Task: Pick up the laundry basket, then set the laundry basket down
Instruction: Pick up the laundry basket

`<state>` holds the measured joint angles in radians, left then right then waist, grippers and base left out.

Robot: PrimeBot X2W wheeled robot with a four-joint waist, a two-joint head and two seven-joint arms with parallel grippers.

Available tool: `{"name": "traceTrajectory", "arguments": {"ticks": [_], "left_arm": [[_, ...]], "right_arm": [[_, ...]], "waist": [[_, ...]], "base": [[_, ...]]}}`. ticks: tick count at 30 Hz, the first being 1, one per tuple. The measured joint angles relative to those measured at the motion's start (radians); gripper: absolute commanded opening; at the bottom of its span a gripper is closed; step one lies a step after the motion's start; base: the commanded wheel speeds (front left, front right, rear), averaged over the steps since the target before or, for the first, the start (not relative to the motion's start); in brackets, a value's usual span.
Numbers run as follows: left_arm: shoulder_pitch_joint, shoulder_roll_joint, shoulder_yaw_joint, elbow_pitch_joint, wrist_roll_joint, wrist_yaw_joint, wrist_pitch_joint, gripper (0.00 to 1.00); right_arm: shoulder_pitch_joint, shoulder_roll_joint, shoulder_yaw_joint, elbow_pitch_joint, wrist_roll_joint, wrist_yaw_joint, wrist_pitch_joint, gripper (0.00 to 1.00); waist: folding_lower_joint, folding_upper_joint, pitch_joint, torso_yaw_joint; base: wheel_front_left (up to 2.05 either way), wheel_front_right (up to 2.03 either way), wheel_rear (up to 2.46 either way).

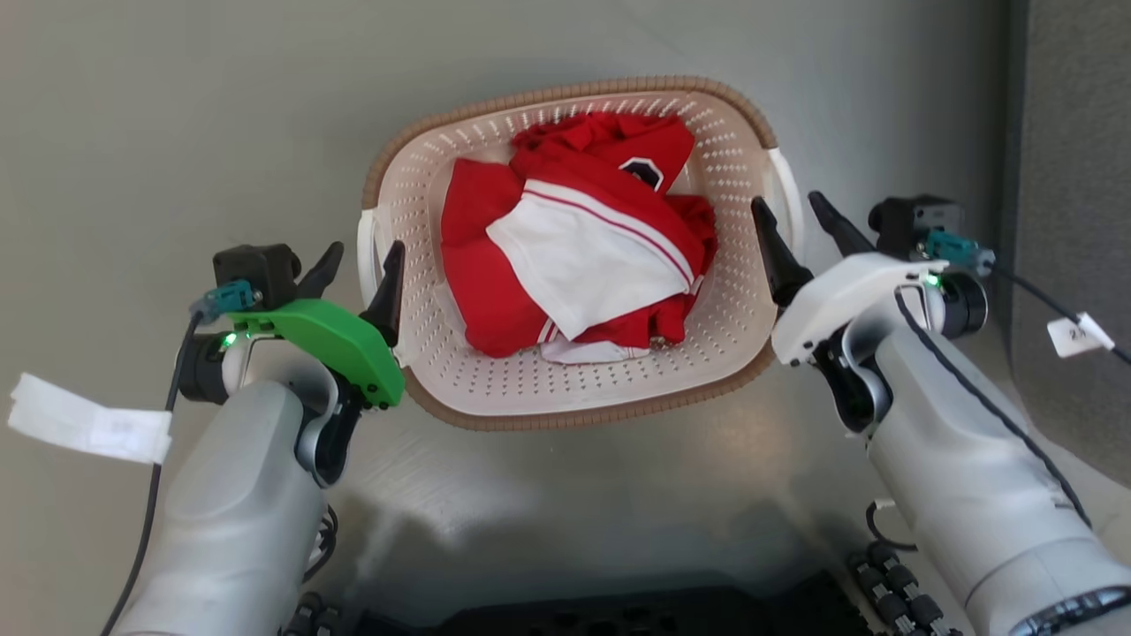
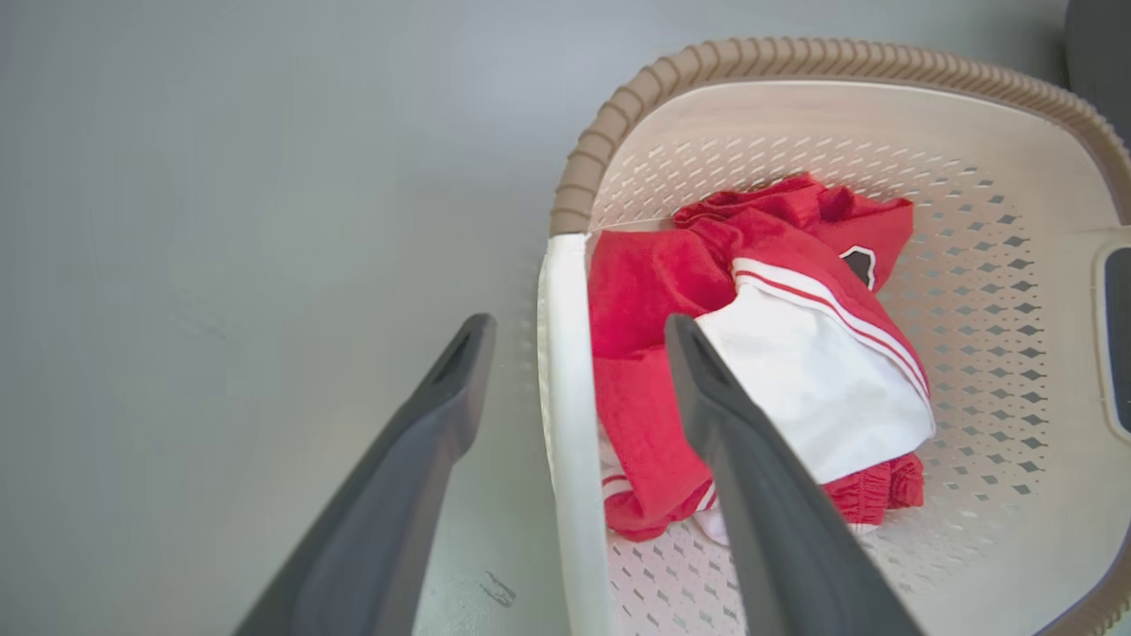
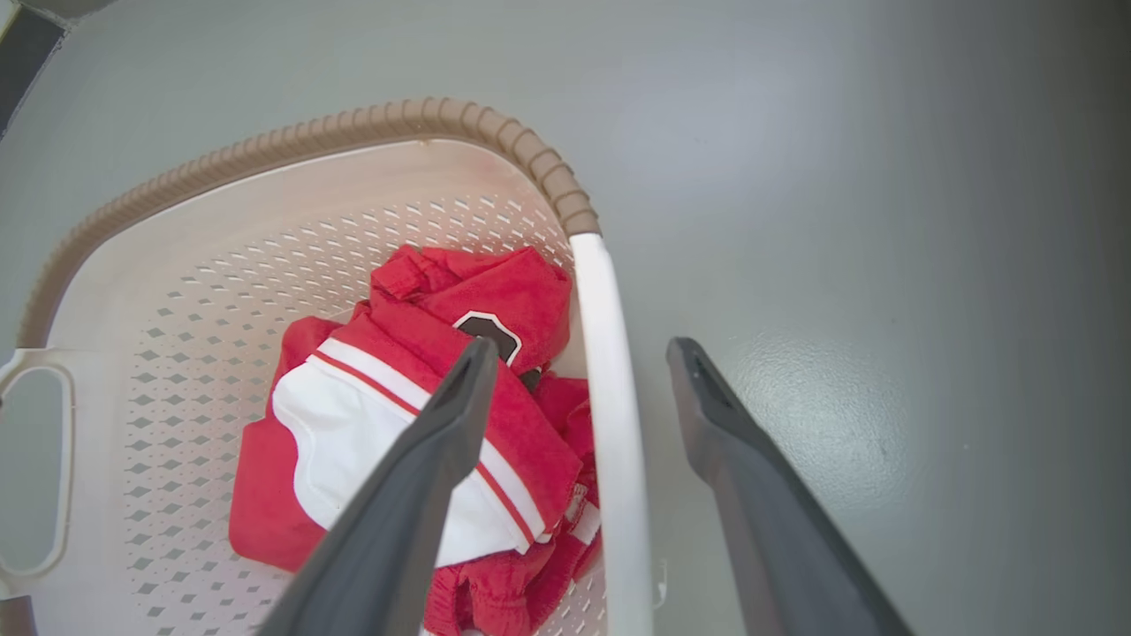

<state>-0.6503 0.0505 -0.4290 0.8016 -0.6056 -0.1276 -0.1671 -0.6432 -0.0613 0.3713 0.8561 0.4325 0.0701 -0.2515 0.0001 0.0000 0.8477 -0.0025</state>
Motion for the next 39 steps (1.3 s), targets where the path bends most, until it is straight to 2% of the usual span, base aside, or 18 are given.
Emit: {"name": "traceTrajectory", "arguments": {"ticks": [15,25,26,28,29,30,31,32,33,34,39], "left_arm": [[-0.091,-0.005,-0.101,0.06,-0.091,0.0,0.057,1.0],[-0.126,-0.008,-0.158,0.082,-0.156,0.0,0.086,1.0],[-0.13,-0.008,-0.164,0.084,-0.165,0.0,0.091,0.95],[-0.134,-0.009,-0.179,0.087,-0.179,0.0,0.096,0.68],[-0.134,-0.009,-0.186,0.088,-0.183,0.0,0.099,0.5],[-0.135,-0.009,-0.191,0.089,-0.186,0.0,0.104,0.26],[-0.135,-0.009,-0.197,0.09,-0.189,0.0,0.105,0.0],[-0.135,-0.01,-0.202,0.09,-0.194,0.0,0.105,0.0],[-0.136,-0.01,-0.206,0.091,-0.202,0.003,0.105,0.0],[-0.14,-0.009,-0.21,0.092,-0.209,0.005,0.105,0.0],[-0.147,-0.006,-0.231,0.099,-0.236,0.006,0.105,0.0]], "right_arm": [[-0.124,-0.002,0.051,0.13,0.009,0.0,0.025,1.0],[-0.157,-0.003,0.068,0.183,0.037,0.002,0.025,1.0],[-0.16,-0.003,0.07,0.186,0.042,0.003,0.025,1.0],[-0.171,-0.003,0.073,0.191,0.048,0.003,0.024,1.0],[-0.176,-0.003,0.076,0.193,0.053,0.003,0.023,1.0],[-0.179,-0.003,0.078,0.195,0.055,0.003,0.023,1.0],[-0.182,-0.003,0.08,0.198,0.058,0.003,0.023,0.81],[-0.185,-0.004,0.082,0.202,0.061,0.005,0.023,0.4],[-0.187,-0.004,0.084,0.205,0.062,0.009,0.023,0.28],[-0.189,-0.005,0.085,0.208,0.063,0.009,0.023,0.0],[-0.188,-0.009,0.095,0.23,0.074,0.013,0.022,0.0]], "waist": [[0.0,0.0,0.088,0.033],[-0.0001,0.0,0.105,0.044],[0.0,0.0,0.106,0.044],[0.0,0.0,0.107,0.045],[0.0,0.0,0.107,0.045],[0.0,0.0,0.108,0.045],[0.0,0.0,0.108,0.046],[0.0,0.0,0.108,0.046],[-0.0001,0.0,0.108,0.046],[0.0,0.0,0.108,0.046],[0.0,0.0,0.098,0.048]], "base": [[0.0,0.0,0.0],[0.0,0.0,0.0],[0.0,0.0,0.0],[0.0,0.0,0.0],[0.0,0.0,0.0],[0.0,0.0,0.0],[0.0,0.0,0.0],[0.0,0.0,0.0],[0.0,0.0,0.0],[0.0,0.0,0.0],[0.0,0.0,0.0]]}}
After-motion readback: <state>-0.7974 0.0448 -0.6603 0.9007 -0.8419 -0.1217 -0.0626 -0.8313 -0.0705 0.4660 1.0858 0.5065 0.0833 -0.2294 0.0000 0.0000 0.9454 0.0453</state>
